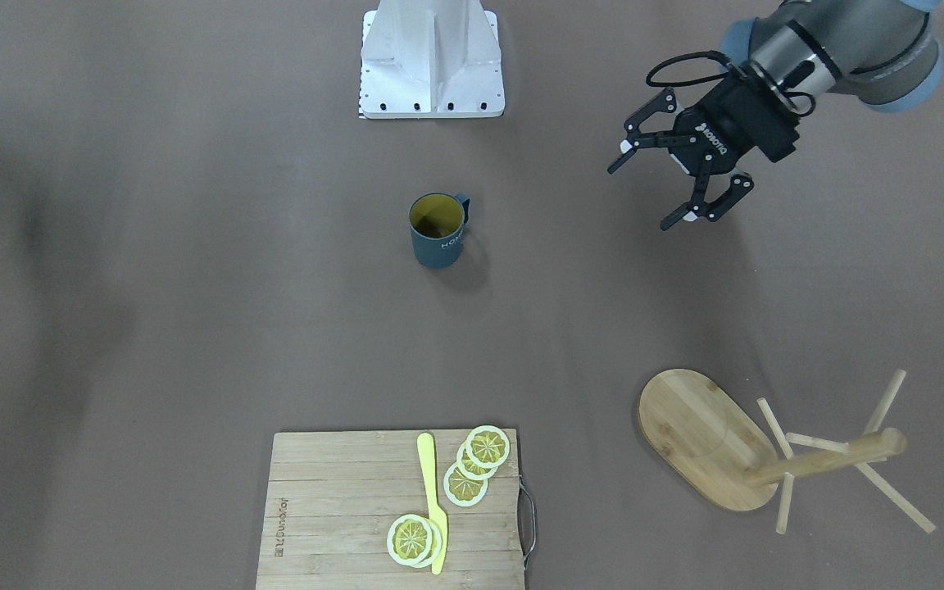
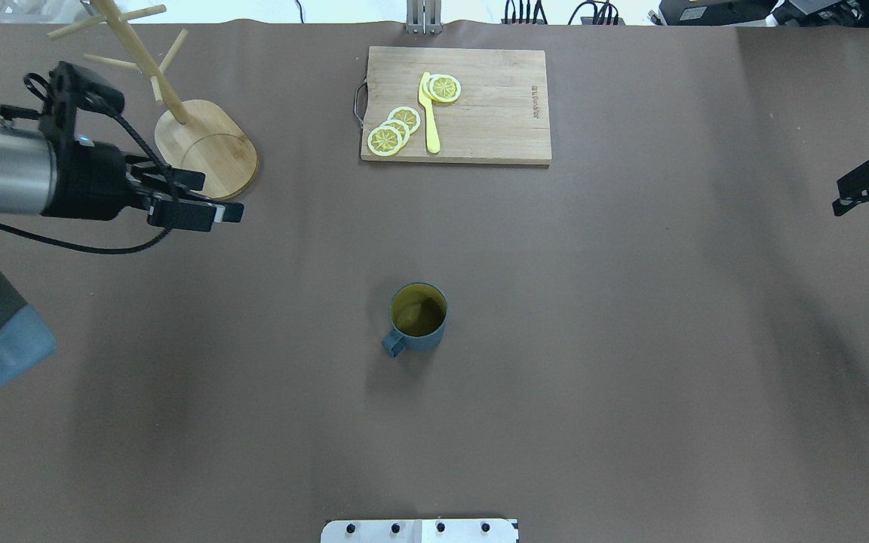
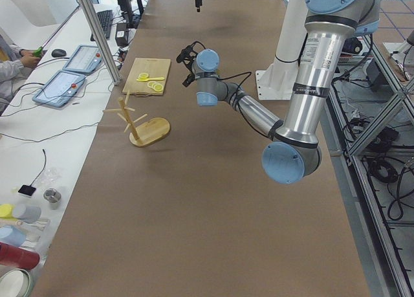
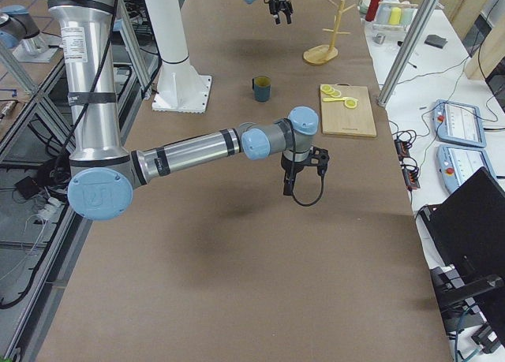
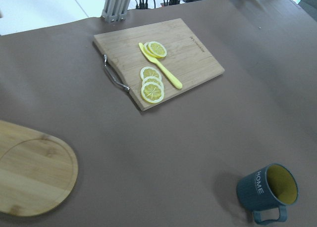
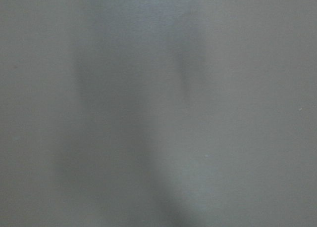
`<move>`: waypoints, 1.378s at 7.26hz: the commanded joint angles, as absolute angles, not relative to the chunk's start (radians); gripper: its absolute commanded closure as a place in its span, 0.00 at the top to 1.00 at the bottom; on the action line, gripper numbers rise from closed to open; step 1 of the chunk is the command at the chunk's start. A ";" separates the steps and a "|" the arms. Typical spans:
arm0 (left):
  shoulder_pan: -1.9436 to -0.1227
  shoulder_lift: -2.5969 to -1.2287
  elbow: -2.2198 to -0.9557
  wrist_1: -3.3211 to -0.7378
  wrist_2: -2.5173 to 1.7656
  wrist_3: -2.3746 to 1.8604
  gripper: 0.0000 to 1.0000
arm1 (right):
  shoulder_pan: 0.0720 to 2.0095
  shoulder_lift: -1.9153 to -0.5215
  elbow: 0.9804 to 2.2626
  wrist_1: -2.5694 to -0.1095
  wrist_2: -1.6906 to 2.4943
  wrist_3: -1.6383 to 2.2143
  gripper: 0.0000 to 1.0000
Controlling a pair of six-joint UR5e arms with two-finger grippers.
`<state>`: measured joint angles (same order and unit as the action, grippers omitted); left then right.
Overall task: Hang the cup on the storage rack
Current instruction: 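Reach the left gripper toward the blue mug's rim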
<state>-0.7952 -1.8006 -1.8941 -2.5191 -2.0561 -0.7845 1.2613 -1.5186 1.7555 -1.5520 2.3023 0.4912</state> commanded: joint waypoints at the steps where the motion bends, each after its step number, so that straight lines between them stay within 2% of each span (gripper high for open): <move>1: -0.616 -1.816 -1.896 -2.519 -1.842 -0.787 0.97 | 1.360 -1.514 1.630 -1.548 2.301 0.257 1.00; 4: -0.346 -1.827 -1.887 -2.511 -1.458 -0.772 0.94 | 1.361 -1.514 1.618 -1.543 2.295 0.241 1.00; 6: -0.310 -1.844 -1.881 -2.441 -1.427 -0.764 0.93 | 1.406 -1.513 1.577 -1.545 2.301 0.149 1.00; 8: -0.263 -1.931 -1.881 -2.306 -1.311 -0.713 0.93 | 1.410 -1.516 1.575 -1.545 2.307 0.146 1.00; 10: -0.245 -1.948 -1.855 -2.299 -1.296 -0.712 0.92 | 1.417 -1.520 1.571 -1.545 2.306 0.129 1.00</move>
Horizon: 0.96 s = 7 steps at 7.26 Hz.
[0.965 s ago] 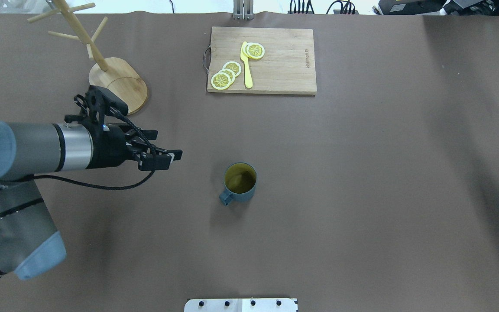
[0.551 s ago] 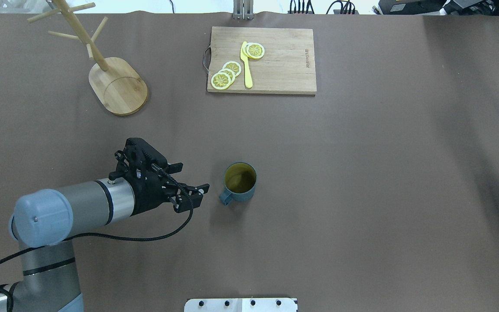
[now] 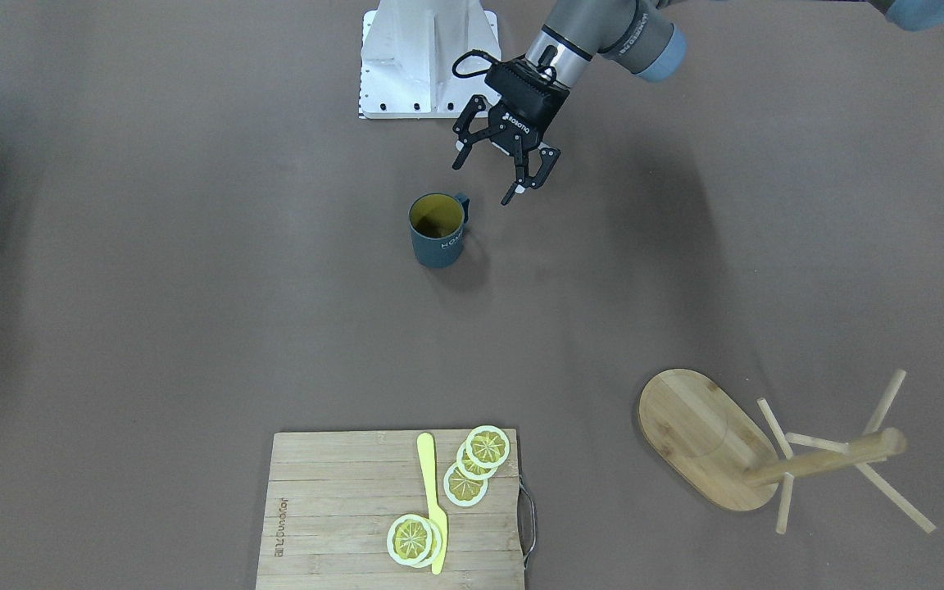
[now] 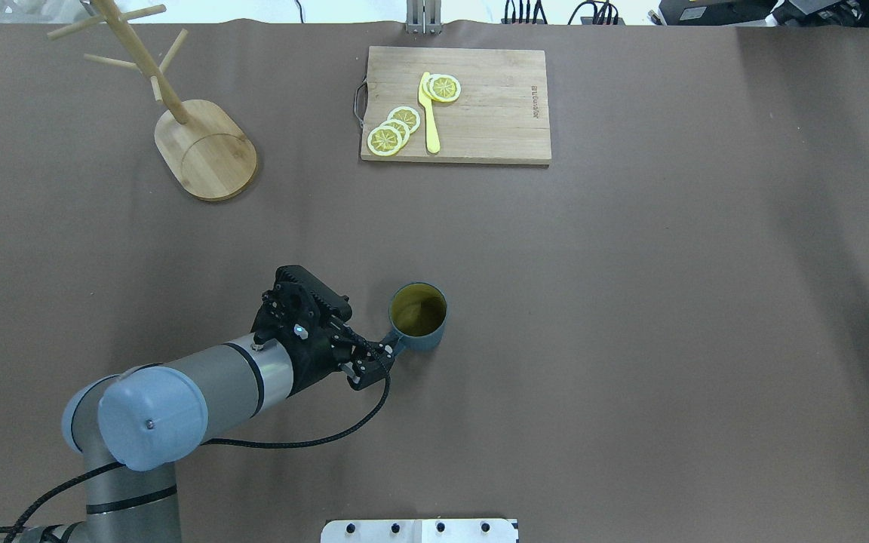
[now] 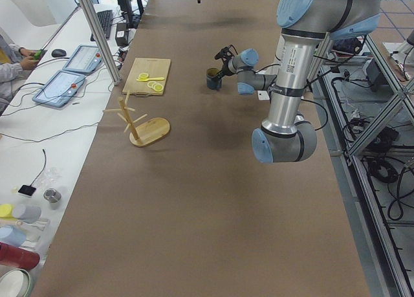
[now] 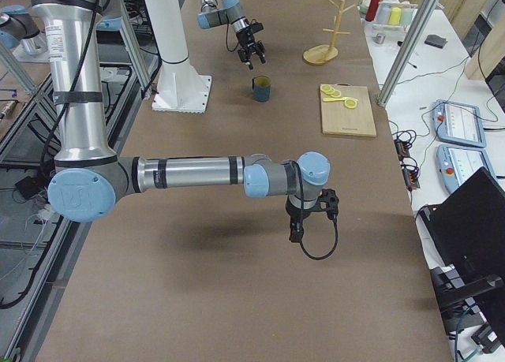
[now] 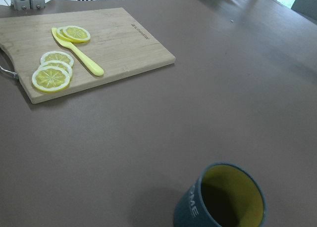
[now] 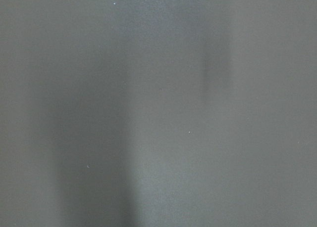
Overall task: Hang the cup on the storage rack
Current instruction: 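Reach the left gripper toward the blue mug's rim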
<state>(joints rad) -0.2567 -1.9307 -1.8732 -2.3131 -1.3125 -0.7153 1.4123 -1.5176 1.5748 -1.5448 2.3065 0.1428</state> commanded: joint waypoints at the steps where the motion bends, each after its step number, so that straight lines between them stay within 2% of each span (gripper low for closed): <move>1: -0.244 -1.956 -1.832 -2.299 -1.296 -0.704 0.92 | 1.425 -1.517 1.556 -1.542 2.307 0.111 1.00; 7: -0.224 -1.986 -1.779 -2.301 -1.269 -0.689 0.85 | 1.425 -1.513 1.526 -1.540 2.307 0.110 1.00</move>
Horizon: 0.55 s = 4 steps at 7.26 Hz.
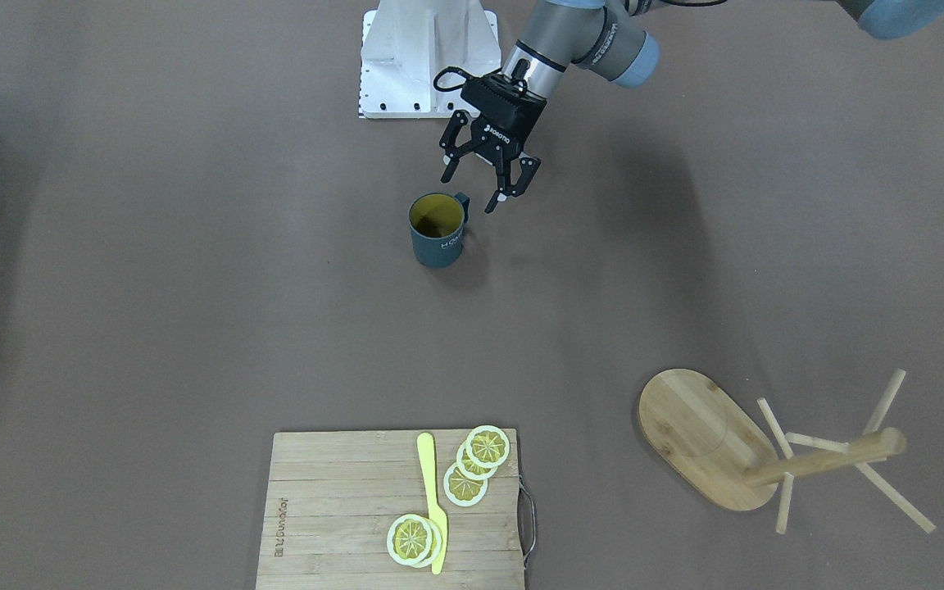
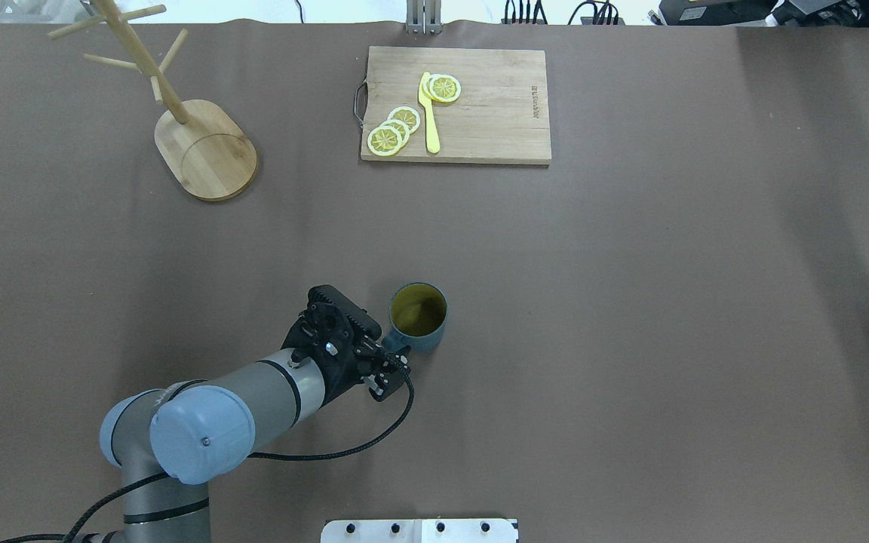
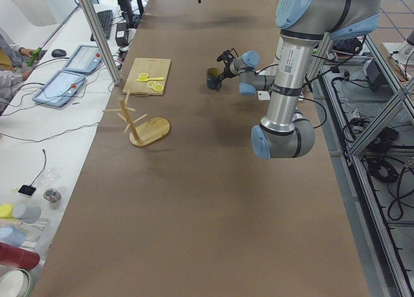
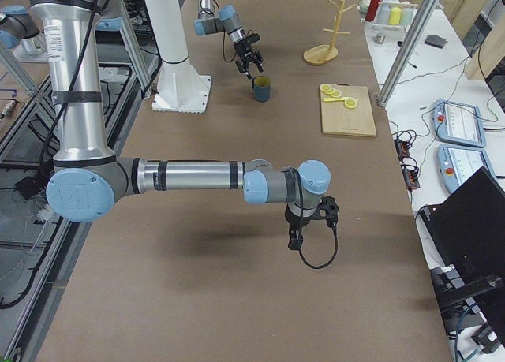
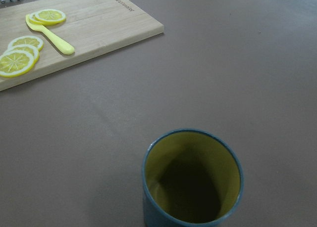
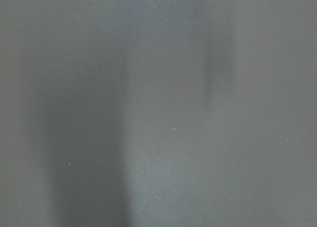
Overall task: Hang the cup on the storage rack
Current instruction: 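Reach the left gripper toward the blue mug's rim, then close the left gripper on the blue mug's rim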
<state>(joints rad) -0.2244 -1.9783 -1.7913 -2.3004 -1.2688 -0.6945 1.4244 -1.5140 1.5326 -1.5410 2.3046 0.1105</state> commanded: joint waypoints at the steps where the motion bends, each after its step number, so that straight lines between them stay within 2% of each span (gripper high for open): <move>1: -0.222 -1.994 -1.775 -2.301 -1.273 -0.689 0.84 | 1.424 -1.511 1.526 -1.542 2.307 0.110 1.00; 4: -0.222 -1.997 -1.764 -2.299 -1.279 -0.689 0.73 | 1.425 -1.509 1.522 -1.543 2.322 0.113 1.00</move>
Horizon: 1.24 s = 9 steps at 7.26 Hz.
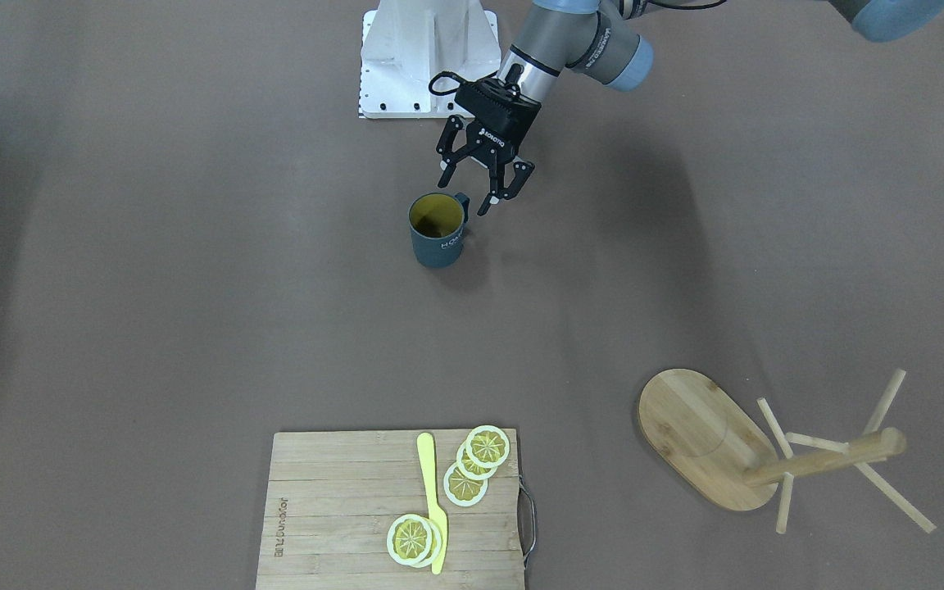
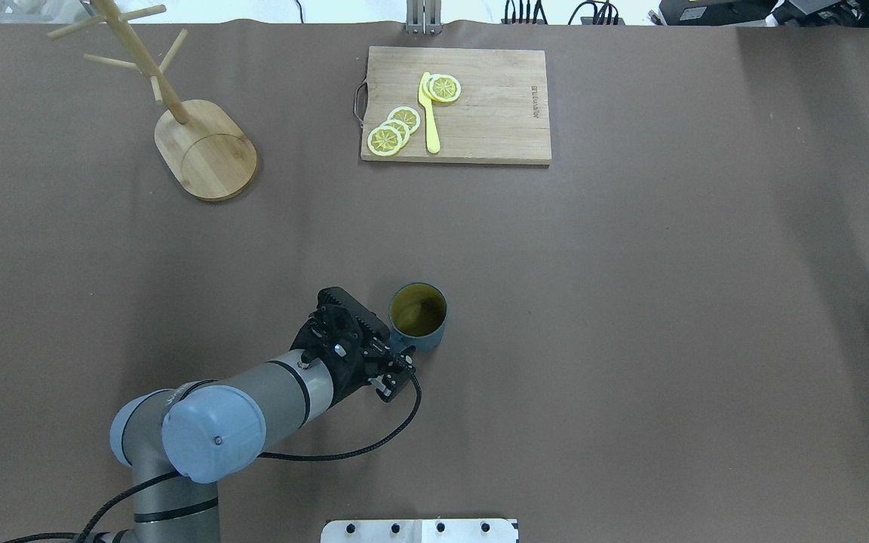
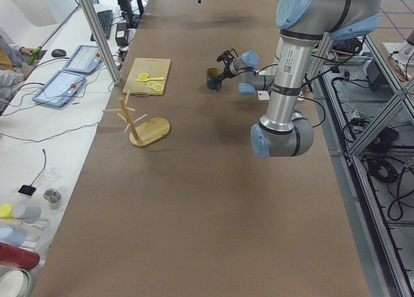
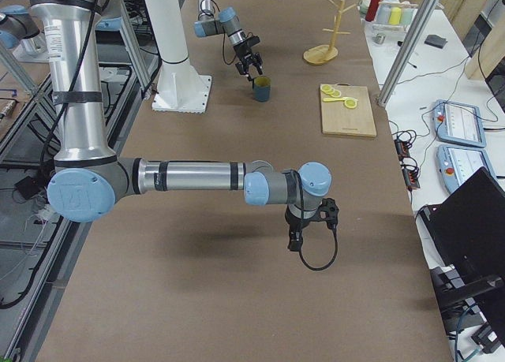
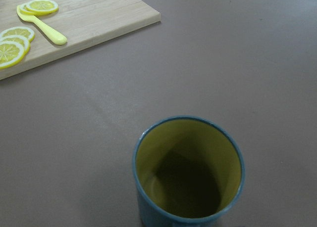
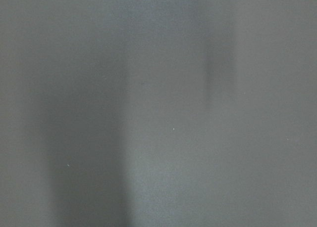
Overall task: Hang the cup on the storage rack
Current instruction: 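Close the left gripper on the blue mug's rim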
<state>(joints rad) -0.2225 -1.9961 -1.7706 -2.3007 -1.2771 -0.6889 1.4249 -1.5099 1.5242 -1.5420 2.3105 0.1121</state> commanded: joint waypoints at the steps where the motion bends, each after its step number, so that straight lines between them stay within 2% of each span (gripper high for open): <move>1: -0.222 -1.996 -1.760 -2.301 -1.281 -0.689 0.67 | 1.425 -1.509 1.519 -1.543 2.325 0.114 1.00; 3: -0.222 -1.997 -1.758 -2.299 -1.284 -0.689 0.58 | 1.427 -1.509 1.520 -1.542 2.327 0.114 1.00; 5: -0.222 -1.996 -1.759 -2.299 -1.284 -0.689 0.54 | 1.427 -1.509 1.520 -1.545 2.333 0.114 1.00; 6: -0.222 -1.996 -1.759 -2.298 -1.284 -0.689 0.45 | 1.427 -1.509 1.520 -1.545 2.333 0.114 1.00; 7: -0.222 -1.996 -1.759 -2.298 -1.284 -0.689 0.40 | 1.427 -1.509 1.520 -1.545 2.333 0.114 1.00; 9: -0.221 -1.996 -1.764 -2.298 -1.285 -0.690 0.06 | 1.427 -1.508 1.519 -1.545 2.333 0.118 1.00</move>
<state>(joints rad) -0.2214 -1.9962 -1.7619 -2.2980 -1.2849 -0.6890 1.4266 -1.5090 1.5200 -1.5447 2.3331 0.1145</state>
